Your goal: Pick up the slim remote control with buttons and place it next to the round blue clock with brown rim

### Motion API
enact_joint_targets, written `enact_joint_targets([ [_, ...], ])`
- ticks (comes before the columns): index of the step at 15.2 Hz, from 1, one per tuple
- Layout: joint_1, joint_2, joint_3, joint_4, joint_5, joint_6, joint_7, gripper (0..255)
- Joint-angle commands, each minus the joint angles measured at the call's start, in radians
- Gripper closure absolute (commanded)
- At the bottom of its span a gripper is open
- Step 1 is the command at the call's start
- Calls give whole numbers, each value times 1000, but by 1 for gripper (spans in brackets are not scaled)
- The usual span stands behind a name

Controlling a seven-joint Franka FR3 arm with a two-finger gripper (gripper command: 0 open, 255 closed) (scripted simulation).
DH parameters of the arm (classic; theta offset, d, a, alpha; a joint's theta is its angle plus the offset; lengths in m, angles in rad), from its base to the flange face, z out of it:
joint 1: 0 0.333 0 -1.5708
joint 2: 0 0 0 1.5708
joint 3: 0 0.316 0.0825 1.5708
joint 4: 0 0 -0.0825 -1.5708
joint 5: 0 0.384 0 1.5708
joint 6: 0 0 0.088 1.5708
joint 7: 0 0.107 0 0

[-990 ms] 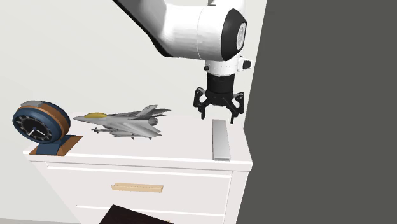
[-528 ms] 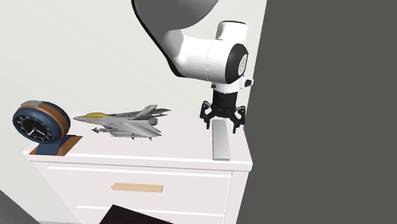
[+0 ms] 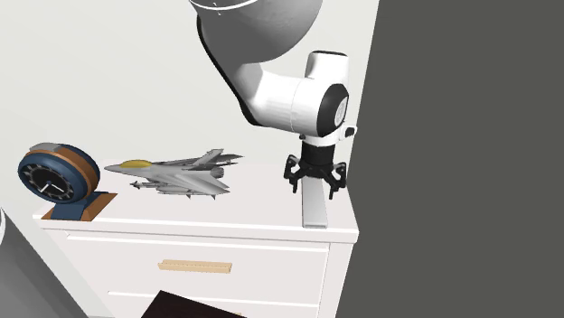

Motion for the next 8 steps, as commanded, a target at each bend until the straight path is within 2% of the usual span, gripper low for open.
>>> enact_joint_targets([
  [1,0,1,0,-1,0,3,0,0],
  [5,0,1,0,-1,0,2,0,0],
  [6,0,1,0,-1,0,2,0,255],
  [8,0,1,0,-1,0,2,0,255],
])
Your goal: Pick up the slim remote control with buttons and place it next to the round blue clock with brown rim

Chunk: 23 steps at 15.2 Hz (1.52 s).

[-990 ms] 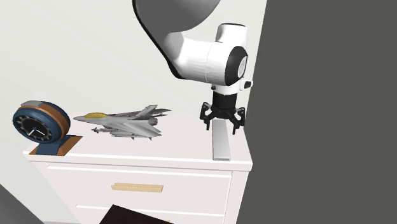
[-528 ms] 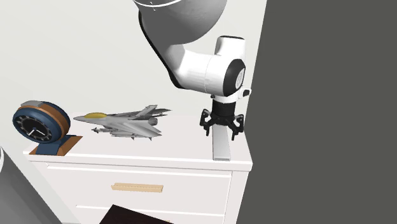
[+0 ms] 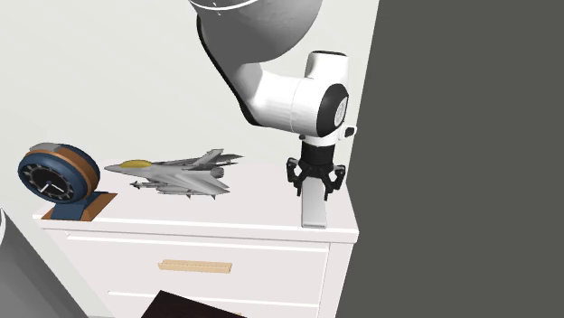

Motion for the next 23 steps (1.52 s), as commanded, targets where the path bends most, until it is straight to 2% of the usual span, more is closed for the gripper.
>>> enact_joint_targets([
  [1,0,1,0,-1,0,0,0,255],
  [7,0,1,0,-1,0,1,0,255],
  [23,0,-119,1,96,-28,-215,24,255],
])
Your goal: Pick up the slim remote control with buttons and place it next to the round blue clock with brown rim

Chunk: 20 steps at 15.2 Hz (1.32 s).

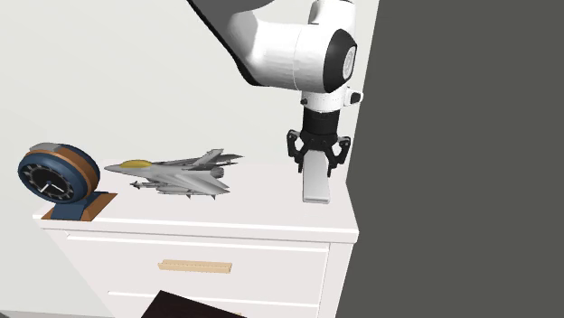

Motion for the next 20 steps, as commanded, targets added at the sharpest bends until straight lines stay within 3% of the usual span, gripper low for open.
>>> enact_joint_targets([
  [1,0,-11,0,19,-2,-30,2,255],
  [20,1,-78,6,208,-13,-285,14,255],
])
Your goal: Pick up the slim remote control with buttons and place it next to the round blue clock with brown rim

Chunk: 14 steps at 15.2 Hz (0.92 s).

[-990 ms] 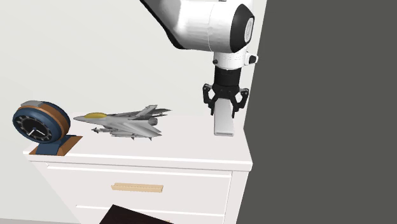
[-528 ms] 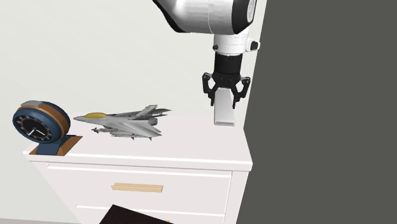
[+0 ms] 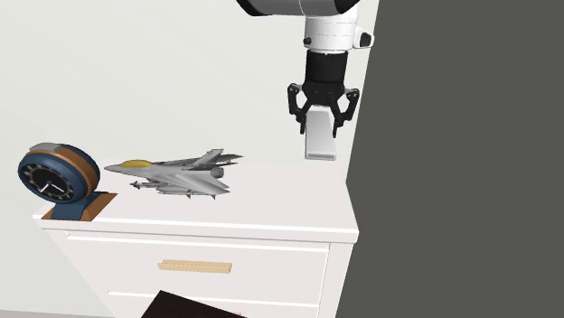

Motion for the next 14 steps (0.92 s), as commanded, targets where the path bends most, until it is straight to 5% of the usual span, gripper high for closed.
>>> enact_joint_targets([
  [1,0,-2,0,26,0,-28,1,255],
  [14,32,-29,45,130,4,-158,76,255],
])
